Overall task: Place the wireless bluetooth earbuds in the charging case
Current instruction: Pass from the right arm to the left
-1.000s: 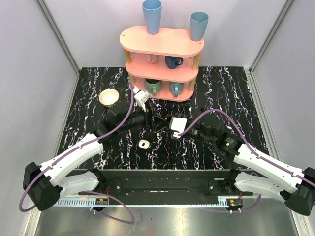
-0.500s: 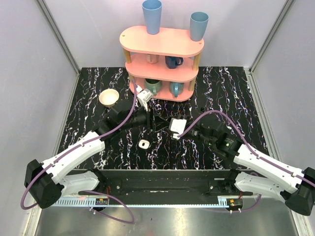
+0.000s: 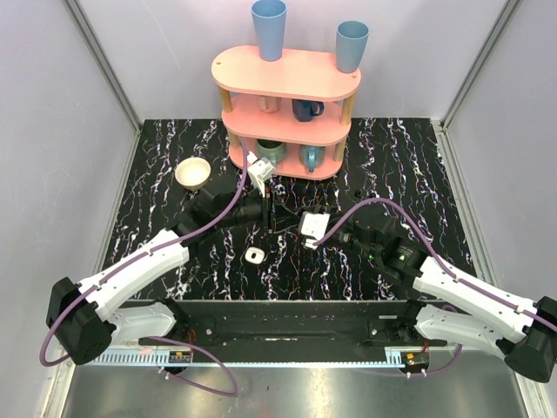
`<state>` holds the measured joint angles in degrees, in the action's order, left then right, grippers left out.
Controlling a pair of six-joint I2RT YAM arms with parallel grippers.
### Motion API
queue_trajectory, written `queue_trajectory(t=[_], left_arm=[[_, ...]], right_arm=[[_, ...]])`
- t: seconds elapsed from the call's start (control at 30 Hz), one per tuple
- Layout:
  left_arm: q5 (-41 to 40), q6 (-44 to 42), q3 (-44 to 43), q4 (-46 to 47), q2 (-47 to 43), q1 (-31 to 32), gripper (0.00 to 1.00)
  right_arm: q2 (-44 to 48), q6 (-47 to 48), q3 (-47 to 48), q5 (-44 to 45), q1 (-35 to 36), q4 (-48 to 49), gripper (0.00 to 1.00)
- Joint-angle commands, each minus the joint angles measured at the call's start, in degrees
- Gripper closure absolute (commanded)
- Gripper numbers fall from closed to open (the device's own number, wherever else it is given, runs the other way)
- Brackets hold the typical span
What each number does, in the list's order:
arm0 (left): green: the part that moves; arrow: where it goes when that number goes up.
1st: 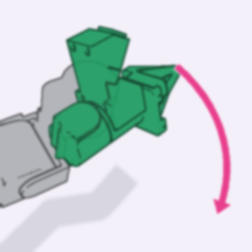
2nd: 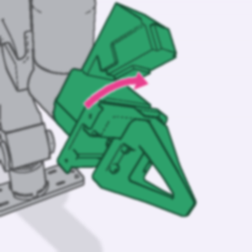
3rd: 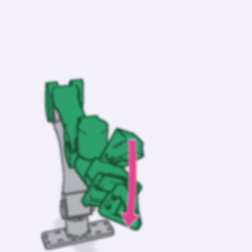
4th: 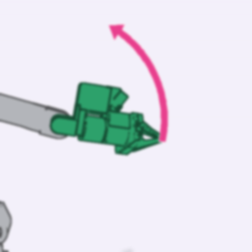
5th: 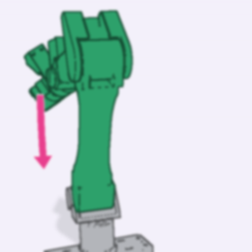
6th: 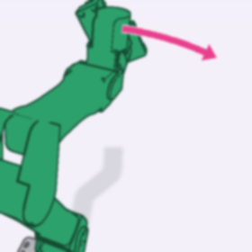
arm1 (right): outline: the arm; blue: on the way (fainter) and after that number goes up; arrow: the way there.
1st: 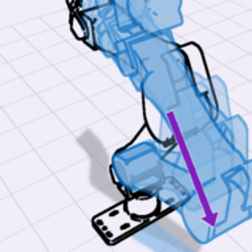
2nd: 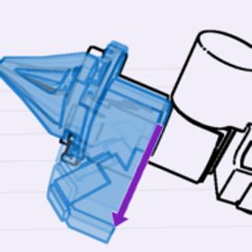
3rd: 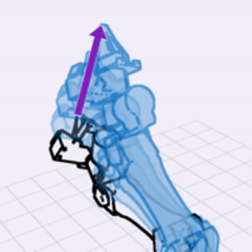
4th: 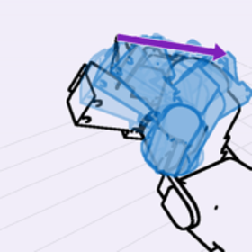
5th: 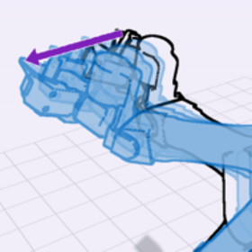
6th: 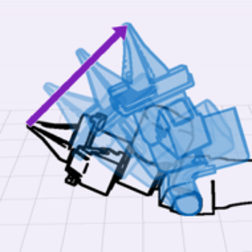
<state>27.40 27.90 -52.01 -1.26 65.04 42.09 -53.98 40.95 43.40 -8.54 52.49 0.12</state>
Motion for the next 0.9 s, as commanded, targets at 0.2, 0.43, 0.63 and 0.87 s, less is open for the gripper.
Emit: queue_trajectory(t=[0.2,0.43,0.63,0.87], left_arm=[[0.82,-2.15,-3.01,-0.76,1.06,0.10,1.00],[-7.78,-5.05,-0.82,-1.47,-3.33,0.01,1.00],[-18.78,-8.82,2.61,-1.64,-10.80,0.01,1.00],[-22.39,-13.39,9.63,8.08,-19.06,-0.16,1.00]], right_arm=[[1.68,1.06,0.02,-1.31,0.60,2.08,0.91],[3.61,-6.21,-1.30,4.74,0.60,7.87,0.37],[6.51,-17.09,-1.30,8.27,0.60,8.84,0.19],[5.03,-49.18,7.30,29.19,0.60,0.44,0.01]])
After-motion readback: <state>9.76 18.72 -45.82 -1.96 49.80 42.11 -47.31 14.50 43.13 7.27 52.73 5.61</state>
